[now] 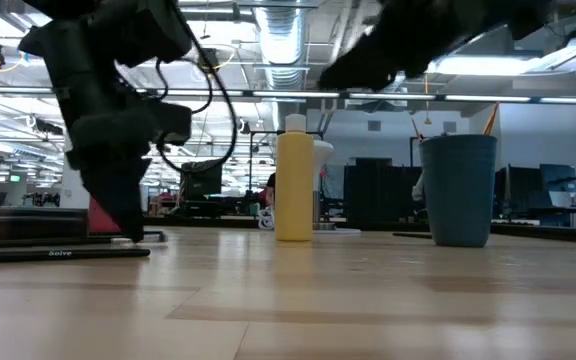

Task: Pick & Place Paint Supplies
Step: Put the black silver paintbrush into the blue cup

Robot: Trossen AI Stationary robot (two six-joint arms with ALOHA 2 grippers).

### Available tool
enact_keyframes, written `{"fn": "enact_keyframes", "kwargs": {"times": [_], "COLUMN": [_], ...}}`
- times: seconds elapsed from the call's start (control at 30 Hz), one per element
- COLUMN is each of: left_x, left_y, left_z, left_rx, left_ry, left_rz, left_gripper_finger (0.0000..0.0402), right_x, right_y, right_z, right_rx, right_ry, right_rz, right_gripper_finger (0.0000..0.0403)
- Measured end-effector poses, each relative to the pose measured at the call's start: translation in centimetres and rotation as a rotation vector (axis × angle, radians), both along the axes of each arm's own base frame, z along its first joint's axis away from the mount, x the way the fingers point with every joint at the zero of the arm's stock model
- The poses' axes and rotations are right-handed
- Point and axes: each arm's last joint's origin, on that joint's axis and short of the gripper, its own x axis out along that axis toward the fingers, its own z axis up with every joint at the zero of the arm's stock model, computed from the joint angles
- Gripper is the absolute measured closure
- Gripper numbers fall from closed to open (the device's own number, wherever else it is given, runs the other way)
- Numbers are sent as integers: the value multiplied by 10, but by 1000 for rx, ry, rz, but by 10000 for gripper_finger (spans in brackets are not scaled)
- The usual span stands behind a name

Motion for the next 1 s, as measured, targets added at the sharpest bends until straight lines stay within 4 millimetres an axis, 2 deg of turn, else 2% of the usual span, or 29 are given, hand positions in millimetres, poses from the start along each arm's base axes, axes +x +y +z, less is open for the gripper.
{"fn": "enact_keyframes", "kwargs": {"times": [0.13,0.3,0.53,0.77,1.0], "left_x": [9,17,20,27,25], "left_y": [-7,-14,-22,-34,-46], "left_z": [5,11,15,26,46], "left_rx": [-29,-36,-25,16,169], "left_ry": [-101,-199,-272,-409,-560], "left_rz": [-68,-132,-202,-293,-324], "left_gripper_finger": [401,401,401,401,401], "right_x": [16,32,51,51,51], "right_y": [0,9,24,25,26], "right_z": [-4,-12,-15,-12,3], "right_rx": [-1,0,-29,-44,-38], "right_ry": [42,150,229,244,163], "right_rz": [-18,34,59,68,80], "right_gripper_finger": [274,268,240,209,207]}}
